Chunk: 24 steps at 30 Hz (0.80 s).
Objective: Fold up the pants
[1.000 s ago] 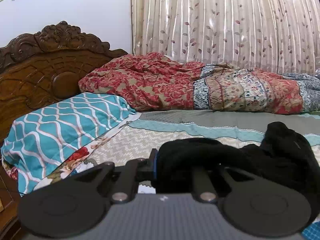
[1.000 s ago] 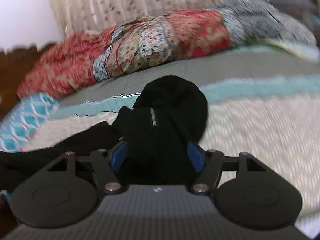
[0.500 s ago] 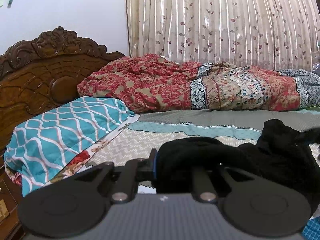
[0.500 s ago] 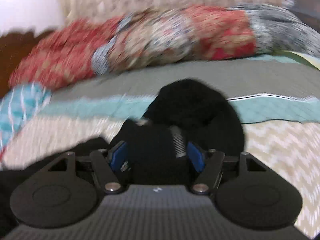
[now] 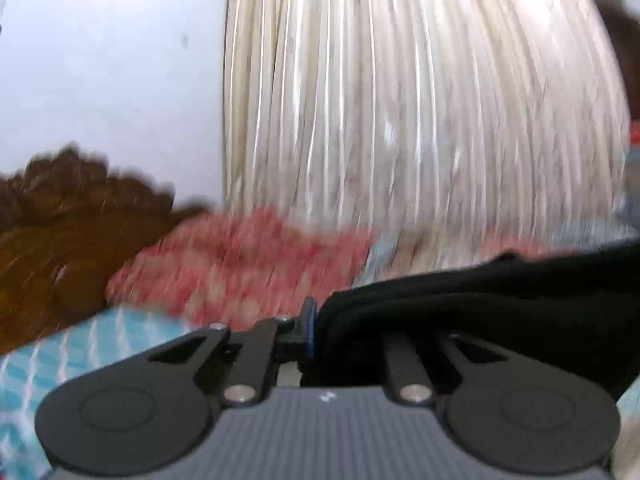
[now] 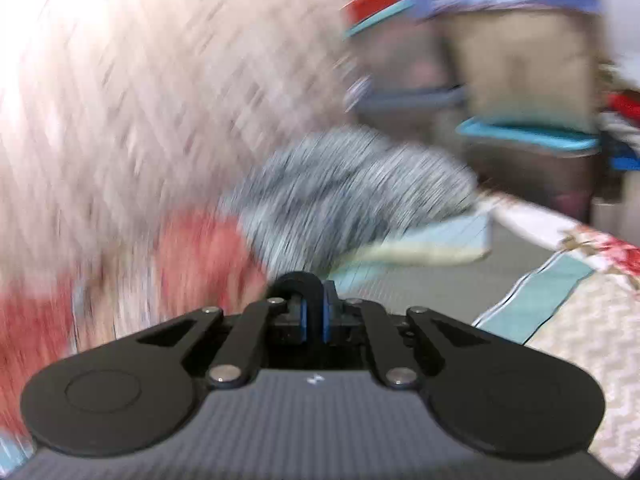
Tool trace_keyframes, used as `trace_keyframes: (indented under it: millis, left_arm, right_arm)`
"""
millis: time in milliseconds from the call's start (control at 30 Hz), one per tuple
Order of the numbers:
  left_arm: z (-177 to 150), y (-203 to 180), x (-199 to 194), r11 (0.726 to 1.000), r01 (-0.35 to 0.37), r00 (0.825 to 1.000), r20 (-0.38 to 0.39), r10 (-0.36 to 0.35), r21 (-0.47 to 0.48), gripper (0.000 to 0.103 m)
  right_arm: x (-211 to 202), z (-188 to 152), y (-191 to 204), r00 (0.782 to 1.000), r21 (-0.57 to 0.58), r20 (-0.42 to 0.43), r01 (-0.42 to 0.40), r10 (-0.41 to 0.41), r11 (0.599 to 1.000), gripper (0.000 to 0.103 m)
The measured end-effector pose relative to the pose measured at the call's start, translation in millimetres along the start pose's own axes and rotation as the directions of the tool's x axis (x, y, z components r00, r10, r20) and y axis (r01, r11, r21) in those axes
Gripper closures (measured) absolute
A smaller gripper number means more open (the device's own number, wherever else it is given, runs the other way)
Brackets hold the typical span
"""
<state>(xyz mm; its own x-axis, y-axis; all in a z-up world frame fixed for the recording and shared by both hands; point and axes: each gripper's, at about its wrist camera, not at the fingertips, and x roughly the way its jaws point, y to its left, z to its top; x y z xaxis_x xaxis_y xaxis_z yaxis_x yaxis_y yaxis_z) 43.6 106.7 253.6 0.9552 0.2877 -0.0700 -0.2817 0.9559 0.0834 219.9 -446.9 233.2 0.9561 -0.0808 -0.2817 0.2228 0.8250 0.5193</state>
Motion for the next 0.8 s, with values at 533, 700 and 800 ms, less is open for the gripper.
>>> trace_keyframes:
  millis: [533, 700, 800]
  left_arm:
    - [-251.5, -33.2, -128.8, 0.92, 0.191, 0.897, -0.442, -0.023, 0.341, 0.093]
    - [-253.5, -31.3, -153.5, 0.921, 0.17, 0.898, -0.44, 0.001, 0.35, 0.081]
    - [-239.1, -26.5, -150.4, 0.912, 0.201, 0.893, -0.45, -0.021, 0.356, 0.063]
  right_arm:
    - [-119.9, -242.0, -237.6, 0.896, 0.322, -0.437, 0.241, -0.082, 0.915, 0.094]
    - [-140.4, -252.2, -242.9, 0.925, 0.429, -0.379, 0.193, -0.019, 0.882, 0.091]
    - [-152.9, -239.6, -244.4, 0.936, 0.382, -0.349, 0.186, -0.045, 0.905, 0.076]
